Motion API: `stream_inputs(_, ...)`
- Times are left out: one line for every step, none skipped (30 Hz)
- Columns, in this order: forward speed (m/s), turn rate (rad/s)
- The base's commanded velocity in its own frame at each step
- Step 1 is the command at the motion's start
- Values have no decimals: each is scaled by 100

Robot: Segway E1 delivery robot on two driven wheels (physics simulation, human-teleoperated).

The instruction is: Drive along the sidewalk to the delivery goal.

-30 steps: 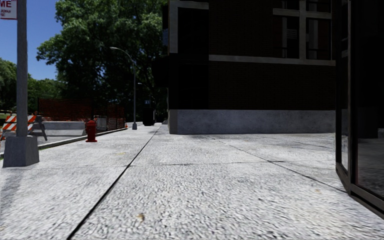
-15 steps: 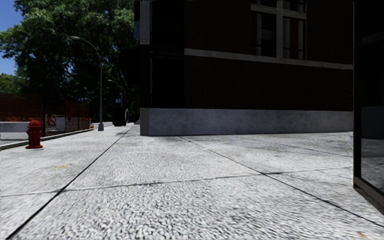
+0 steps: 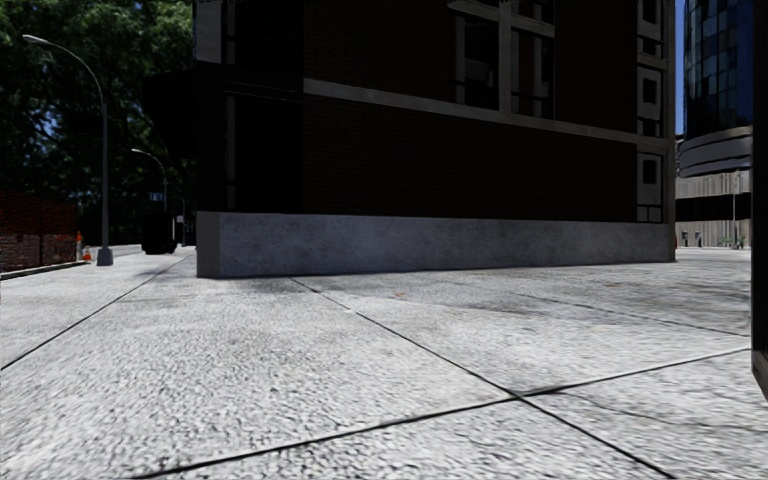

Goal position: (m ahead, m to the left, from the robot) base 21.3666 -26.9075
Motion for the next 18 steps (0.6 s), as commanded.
stream_inputs(200, -49)
stream_inputs(200, -49)
stream_inputs(200, -49)
stream_inputs(200, -49)
stream_inputs(200, -49)
stream_inputs(200, -49)
stream_inputs(200, -49)
stream_inputs(200, -49)
stream_inputs(200, -49)
stream_inputs(200, -49)
stream_inputs(200, -49)
stream_inputs(200, -49)
stream_inputs(200, -49)
stream_inputs(200, -49)
stream_inputs(200, -49)
stream_inputs(200, -49)
stream_inputs(200, -49)
stream_inputs(200, -49)
